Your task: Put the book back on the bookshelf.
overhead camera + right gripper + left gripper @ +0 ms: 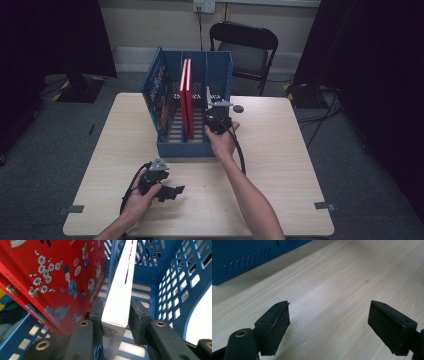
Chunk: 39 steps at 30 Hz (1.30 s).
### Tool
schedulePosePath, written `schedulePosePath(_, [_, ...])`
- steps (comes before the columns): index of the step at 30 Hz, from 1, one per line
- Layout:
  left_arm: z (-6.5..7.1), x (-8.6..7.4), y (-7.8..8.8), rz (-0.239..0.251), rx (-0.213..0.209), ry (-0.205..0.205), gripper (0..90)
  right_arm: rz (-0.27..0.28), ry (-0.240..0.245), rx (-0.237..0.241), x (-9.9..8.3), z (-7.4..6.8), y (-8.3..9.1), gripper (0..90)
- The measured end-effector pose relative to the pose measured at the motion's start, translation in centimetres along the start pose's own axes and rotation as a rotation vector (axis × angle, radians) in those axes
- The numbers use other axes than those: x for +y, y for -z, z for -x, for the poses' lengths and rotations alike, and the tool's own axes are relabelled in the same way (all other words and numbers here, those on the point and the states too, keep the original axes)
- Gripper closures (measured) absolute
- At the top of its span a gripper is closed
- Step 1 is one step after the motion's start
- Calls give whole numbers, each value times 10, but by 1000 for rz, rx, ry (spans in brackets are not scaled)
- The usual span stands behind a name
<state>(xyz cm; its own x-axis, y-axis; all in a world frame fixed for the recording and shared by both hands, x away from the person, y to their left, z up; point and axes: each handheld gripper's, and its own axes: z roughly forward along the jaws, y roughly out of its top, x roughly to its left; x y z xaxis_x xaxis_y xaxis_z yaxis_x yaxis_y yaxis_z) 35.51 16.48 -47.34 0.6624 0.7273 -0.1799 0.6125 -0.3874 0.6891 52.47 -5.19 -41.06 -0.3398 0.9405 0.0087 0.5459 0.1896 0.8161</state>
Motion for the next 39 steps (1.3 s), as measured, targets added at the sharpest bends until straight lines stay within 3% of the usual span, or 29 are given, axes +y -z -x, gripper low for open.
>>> schedulePosePath(17, [1, 2, -2, -2, -3, -5, 175, -27, 26, 17, 2, -4, -4, 642])
schedulePosePath(22, [0, 2, 0, -1, -10, -5, 175, -41, 87, 21, 2, -4, -4, 591])
schedulePosePath(28, [-5, 1, 7, 23, 4, 17, 175, -21, 79, 69, -1, -1, 3, 520])
schedulePosePath(35, [-12, -2, 15, 42, 23, 29, 171, 21, 91, 113, -2, 3, 19, 376])
schedulePosePath(39, [-14, -3, 18, 45, 30, 34, 170, 15, 87, 135, -4, 6, 23, 339])
